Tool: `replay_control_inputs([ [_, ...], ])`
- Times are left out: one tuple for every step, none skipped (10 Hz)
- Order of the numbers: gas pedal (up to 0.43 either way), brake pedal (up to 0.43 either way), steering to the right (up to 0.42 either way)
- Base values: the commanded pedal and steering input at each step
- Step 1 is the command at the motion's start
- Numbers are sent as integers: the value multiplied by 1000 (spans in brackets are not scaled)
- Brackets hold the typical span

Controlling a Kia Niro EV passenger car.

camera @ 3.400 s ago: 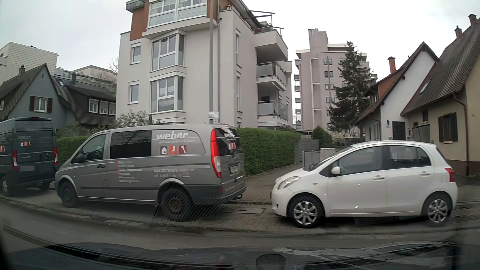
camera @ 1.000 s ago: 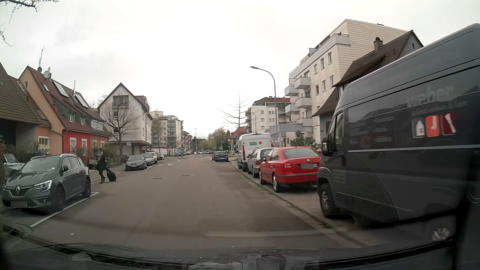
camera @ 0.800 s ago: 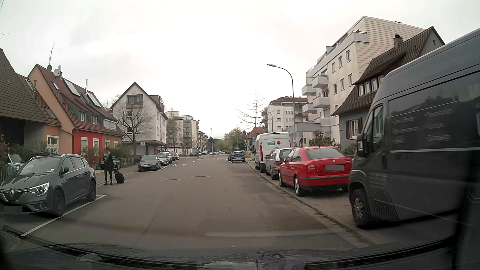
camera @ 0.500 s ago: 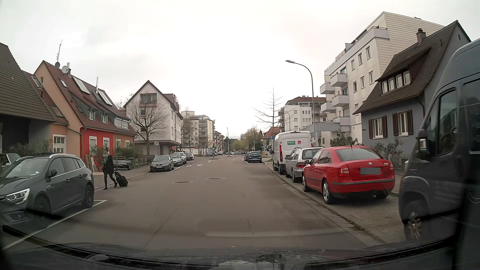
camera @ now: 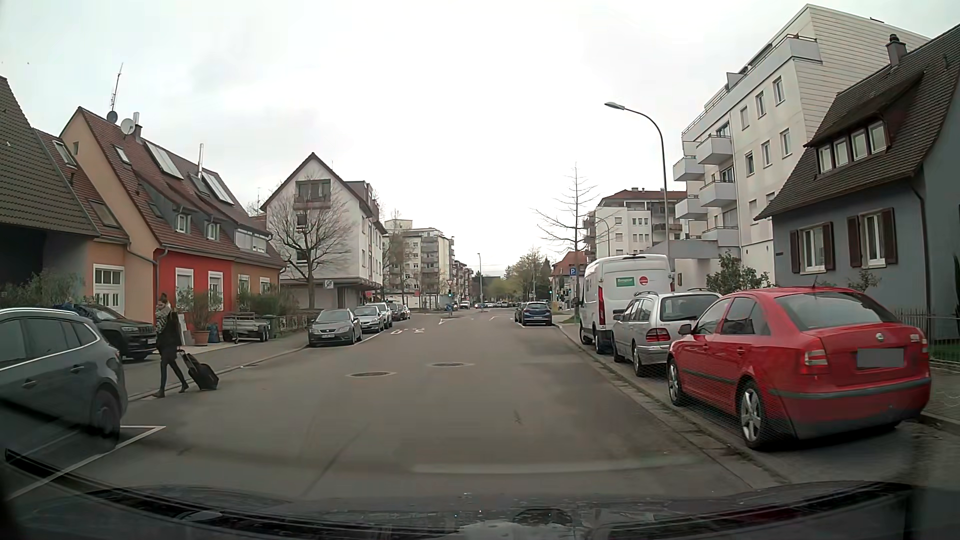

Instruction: Follow the waypoints while adhering to traffic rules and regulations

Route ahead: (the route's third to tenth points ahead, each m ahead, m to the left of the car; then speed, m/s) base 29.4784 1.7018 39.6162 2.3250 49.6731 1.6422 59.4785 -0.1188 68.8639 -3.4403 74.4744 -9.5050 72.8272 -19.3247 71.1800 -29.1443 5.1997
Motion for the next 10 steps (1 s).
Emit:
replay_control_inputs([
  [177,0,-24],
  [177,0,-25],
  [177,0,-25],
  [177,0,-24],
  [177,0,-24],
  [177,0,-24],
  [177,0,-16],
  [177,0,-4],
  [177,0,1],
  [177,0,3],
])
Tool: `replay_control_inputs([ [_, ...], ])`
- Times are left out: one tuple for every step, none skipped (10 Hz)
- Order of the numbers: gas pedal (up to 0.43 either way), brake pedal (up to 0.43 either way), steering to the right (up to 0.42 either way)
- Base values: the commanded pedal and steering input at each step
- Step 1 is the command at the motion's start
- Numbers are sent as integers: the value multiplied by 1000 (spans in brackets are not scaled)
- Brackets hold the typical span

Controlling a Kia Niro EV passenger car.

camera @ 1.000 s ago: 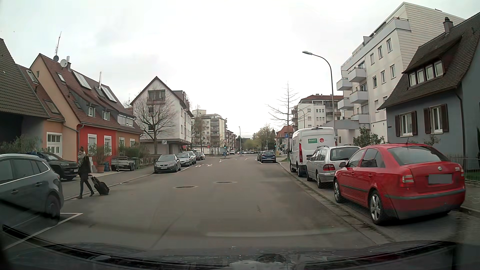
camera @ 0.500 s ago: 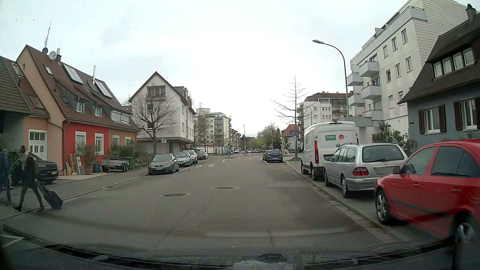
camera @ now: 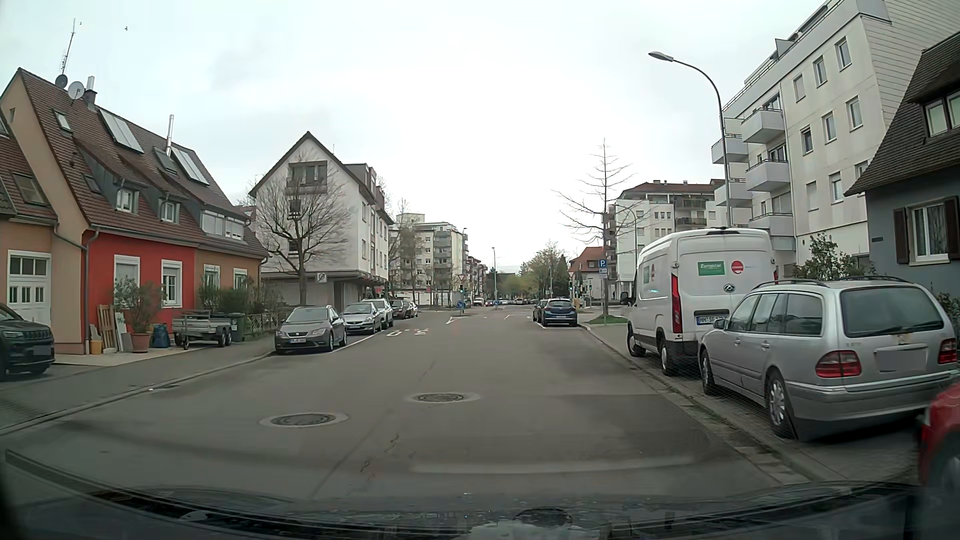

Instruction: Follow the waypoints while adhering to traffic rules and regulations

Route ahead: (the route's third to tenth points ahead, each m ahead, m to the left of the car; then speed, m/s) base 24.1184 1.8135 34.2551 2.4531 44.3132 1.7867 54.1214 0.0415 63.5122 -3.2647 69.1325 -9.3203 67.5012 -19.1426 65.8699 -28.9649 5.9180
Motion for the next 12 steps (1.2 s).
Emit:
replay_control_inputs([
  [177,0,2],
  [177,0,2],
  [177,0,1],
  [177,0,0],
  [177,0,0],
  [177,0,-1],
  [177,0,-1],
  [177,0,-1],
  [177,0,-1],
  [177,0,-1],
  [169,0,-1],
  [150,0,-1],
])
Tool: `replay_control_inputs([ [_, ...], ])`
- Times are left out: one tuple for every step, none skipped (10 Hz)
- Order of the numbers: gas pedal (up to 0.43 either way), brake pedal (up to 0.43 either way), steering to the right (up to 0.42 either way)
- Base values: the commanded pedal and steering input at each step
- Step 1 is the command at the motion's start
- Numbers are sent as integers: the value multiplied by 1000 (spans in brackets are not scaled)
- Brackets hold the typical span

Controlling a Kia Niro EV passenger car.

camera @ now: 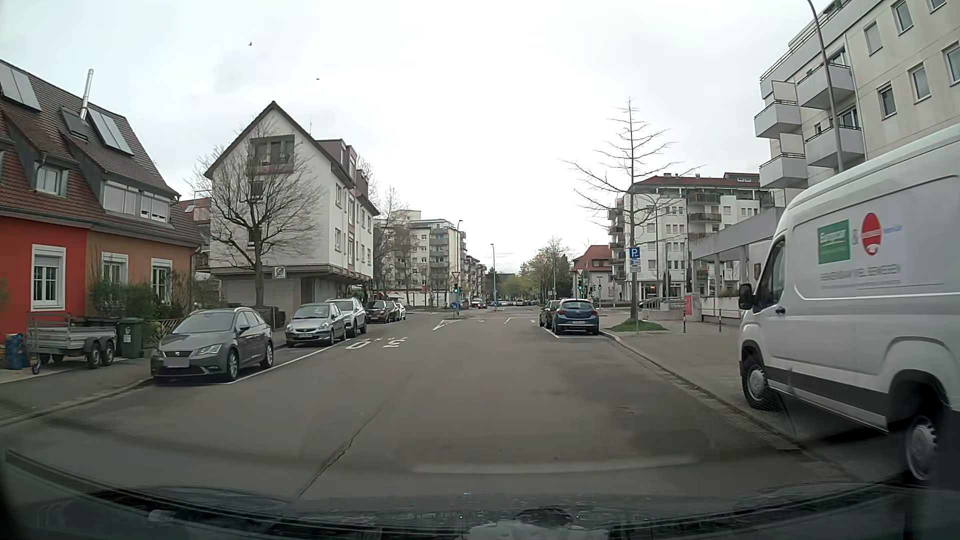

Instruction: Follow the waypoints while adhering to traffic rules and regulations

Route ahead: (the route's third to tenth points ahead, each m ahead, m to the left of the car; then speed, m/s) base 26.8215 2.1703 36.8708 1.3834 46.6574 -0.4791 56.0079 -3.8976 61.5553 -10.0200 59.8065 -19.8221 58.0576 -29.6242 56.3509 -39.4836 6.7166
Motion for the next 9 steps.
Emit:
replay_control_inputs([
  [130,0,2],
  [130,0,2],
  [130,0,2],
  [130,0,2],
  [130,0,5],
  [130,0,4],
  [130,0,3],
  [130,0,3],
  [130,0,3],
])
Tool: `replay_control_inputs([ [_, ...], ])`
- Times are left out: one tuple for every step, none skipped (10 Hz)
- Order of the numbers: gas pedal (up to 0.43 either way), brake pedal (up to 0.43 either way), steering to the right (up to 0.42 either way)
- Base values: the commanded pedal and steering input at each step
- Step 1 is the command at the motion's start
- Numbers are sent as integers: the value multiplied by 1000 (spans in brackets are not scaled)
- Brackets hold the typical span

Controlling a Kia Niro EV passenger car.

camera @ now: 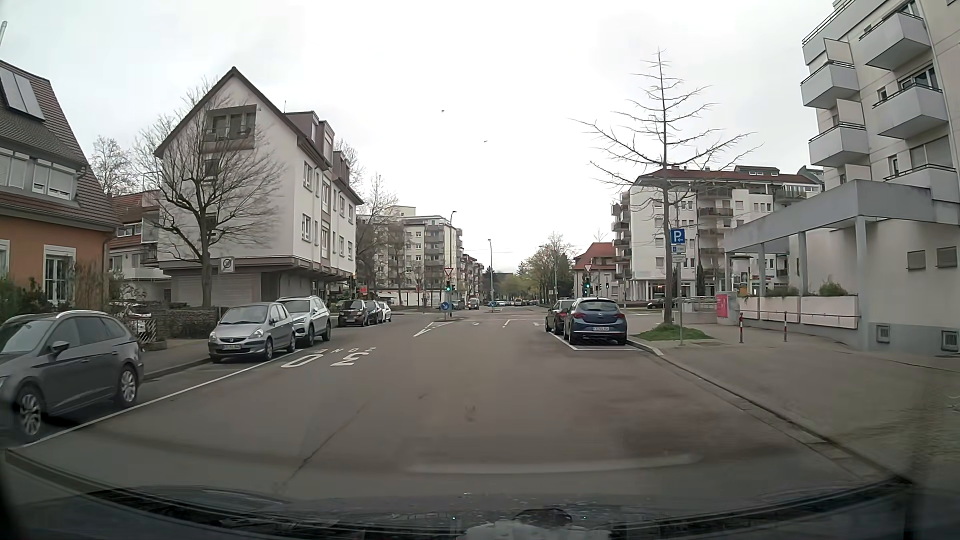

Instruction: Follow the waypoints while adhering to traffic rules and regulations

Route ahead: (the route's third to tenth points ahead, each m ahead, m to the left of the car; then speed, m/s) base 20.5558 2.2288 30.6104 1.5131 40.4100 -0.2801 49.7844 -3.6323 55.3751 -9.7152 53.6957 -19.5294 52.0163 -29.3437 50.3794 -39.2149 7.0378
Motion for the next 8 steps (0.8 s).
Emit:
replay_control_inputs([
  [130,0,3],
  [130,0,3],
  [130,0,2],
  [130,0,2],
  [130,0,2],
  [130,0,2],
  [130,0,2],
  [130,0,2],
])
